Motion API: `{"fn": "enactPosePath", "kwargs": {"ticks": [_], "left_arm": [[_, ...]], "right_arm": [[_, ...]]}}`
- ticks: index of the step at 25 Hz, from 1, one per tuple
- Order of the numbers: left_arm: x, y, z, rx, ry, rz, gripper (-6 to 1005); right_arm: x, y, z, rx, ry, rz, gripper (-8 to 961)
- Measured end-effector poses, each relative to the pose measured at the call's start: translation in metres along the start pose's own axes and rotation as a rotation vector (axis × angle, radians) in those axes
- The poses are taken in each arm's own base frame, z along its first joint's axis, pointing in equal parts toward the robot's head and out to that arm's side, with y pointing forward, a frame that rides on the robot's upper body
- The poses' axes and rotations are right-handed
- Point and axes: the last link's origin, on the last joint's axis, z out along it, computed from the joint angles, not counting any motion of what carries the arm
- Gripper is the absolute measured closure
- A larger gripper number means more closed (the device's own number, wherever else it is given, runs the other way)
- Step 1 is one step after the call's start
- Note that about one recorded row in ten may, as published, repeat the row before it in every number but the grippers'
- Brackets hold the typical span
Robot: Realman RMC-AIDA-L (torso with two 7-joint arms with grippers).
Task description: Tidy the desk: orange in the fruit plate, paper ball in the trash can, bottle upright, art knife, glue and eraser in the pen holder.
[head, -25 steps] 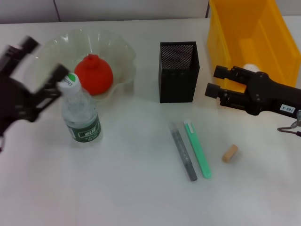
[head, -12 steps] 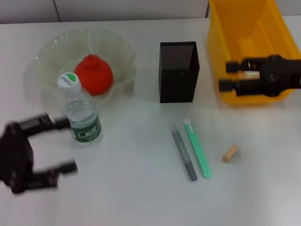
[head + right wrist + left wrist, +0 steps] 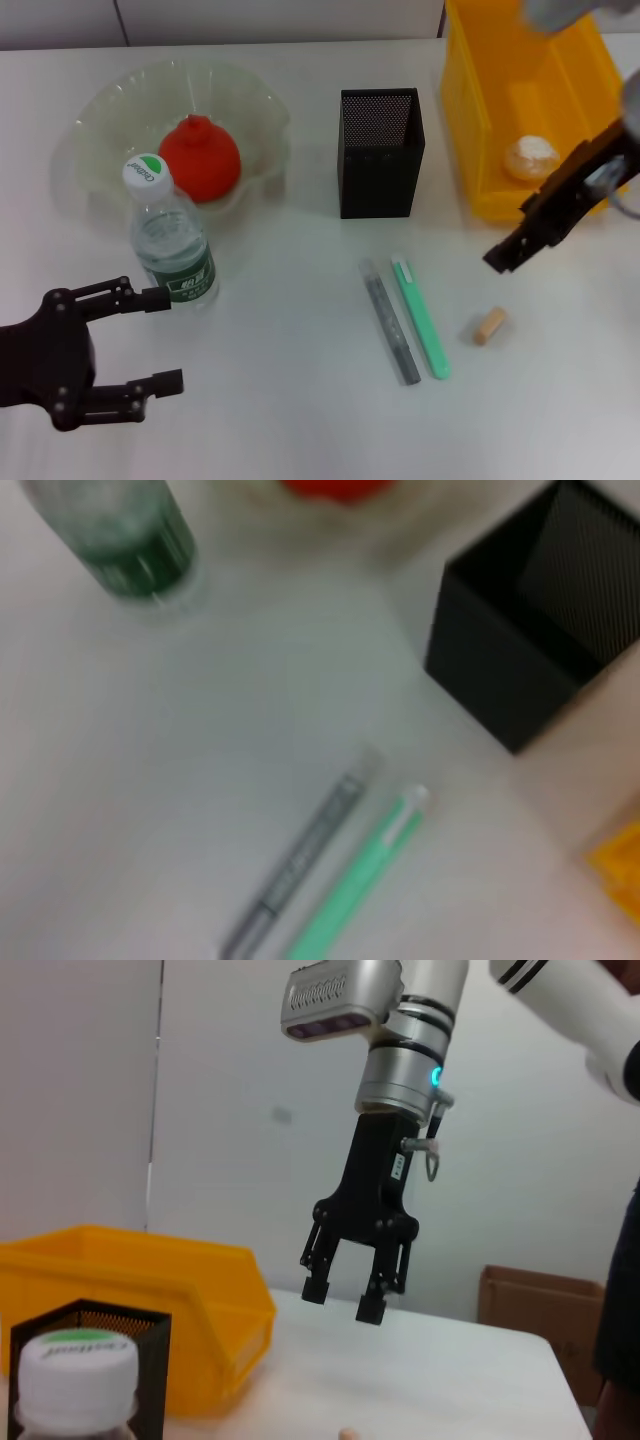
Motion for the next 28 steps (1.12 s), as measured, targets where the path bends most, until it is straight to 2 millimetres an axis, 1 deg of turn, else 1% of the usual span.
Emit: {"fn": "enactPosePath", "kwargs": {"ticks": [1, 2, 3, 4, 5, 7, 8, 9, 10, 11, 12, 14, 15, 17, 18, 19, 20, 21, 22, 28], "left_arm": [[0.0, 0.0, 0.0, 0.0, 0.0, 0.0, 188], [-0.004, 0.0, 0.003, 0.006, -0.017, -0.009, 188], [-0.004, 0.0, 0.003, 0.006, -0.017, -0.009, 188], [-0.006, 0.0, 0.004, 0.006, -0.023, -0.013, 188], [-0.008, 0.001, 0.007, 0.006, -0.032, -0.02, 188], [-0.009, 0.001, 0.008, 0.008, -0.033, -0.022, 188], [-0.01, 0.002, 0.007, 0.01, -0.033, -0.025, 188], [-0.01, 0.002, 0.007, 0.01, -0.033, -0.025, 188], [-0.01, 0.002, 0.007, 0.012, -0.034, -0.03, 188], [-0.01, 0.002, 0.007, 0.012, -0.034, -0.03, 188], [-0.011, 0.003, 0.007, 0.013, -0.034, -0.034, 188], [-0.011, 0.003, 0.006, 0.019, -0.031, -0.041, 188], [-0.011, 0.003, 0.005, 0.026, -0.029, -0.047, 188], [-0.011, 0.003, 0.004, 0.028, -0.029, -0.049, 188], [-0.011, 0.003, 0.004, 0.029, -0.029, -0.053, 188], [-0.011, 0.003, 0.004, 0.029, -0.029, -0.053, 188], [-0.011, 0.003, 0.004, 0.029, -0.029, -0.054, 188], [-0.011, 0.003, 0.004, 0.029, -0.028, -0.055, 188], [-0.011, 0.003, 0.004, 0.029, -0.028, -0.056, 188], [-0.011, 0.003, 0.006, 0.028, -0.026, -0.059, 188]], "right_arm": [[0.0, 0.0, 0.0, 0.0, 0.0, 0.0, 185], [-0.009, 0.005, 0.01, 0.023, 0.024, 0.001, 185], [-0.009, 0.005, 0.01, 0.023, 0.024, 0.001, 185], [-0.013, 0.007, 0.015, 0.031, 0.03, 0.005, 185], [-0.02, 0.009, 0.027, 0.051, 0.028, 0.013, 185], [-0.025, 0.011, 0.038, 0.068, 0.018, 0.016, 185], [-0.027, 0.012, 0.043, 0.075, 0.014, 0.015, 185], [-0.027, 0.012, 0.043, 0.075, 0.014, 0.015, 185], [-0.029, 0.013, 0.052, 0.081, 0.004, 0.011, 185], [-0.029, 0.013, 0.052, 0.081, 0.004, 0.011, 185], [-0.031, 0.013, 0.061, 0.08, -0.004, 0.01, 185], [-0.032, 0.013, 0.064, 0.08, -0.008, 0.01, 185], [-0.033, 0.014, 0.072, 0.075, -0.013, 0.008, 185], [-0.034, 0.015, 0.076, 0.072, -0.015, 0.005, 185], [-0.034, 0.017, 0.082, 0.066, -0.016, -0.002, 219], [-0.034, 0.017, 0.082, 0.066, -0.016, -0.002, 253], [-0.034, 0.018, 0.088, 0.066, -0.013, -0.01, 286], [-0.034, 0.018, 0.088, 0.066, -0.013, -0.01, 320], [-0.034, 0.018, 0.093, 0.068, -0.01, -0.014, 354], [-0.033, 0.02, 0.101, 0.053, -0.01, -0.009, 489]]}}
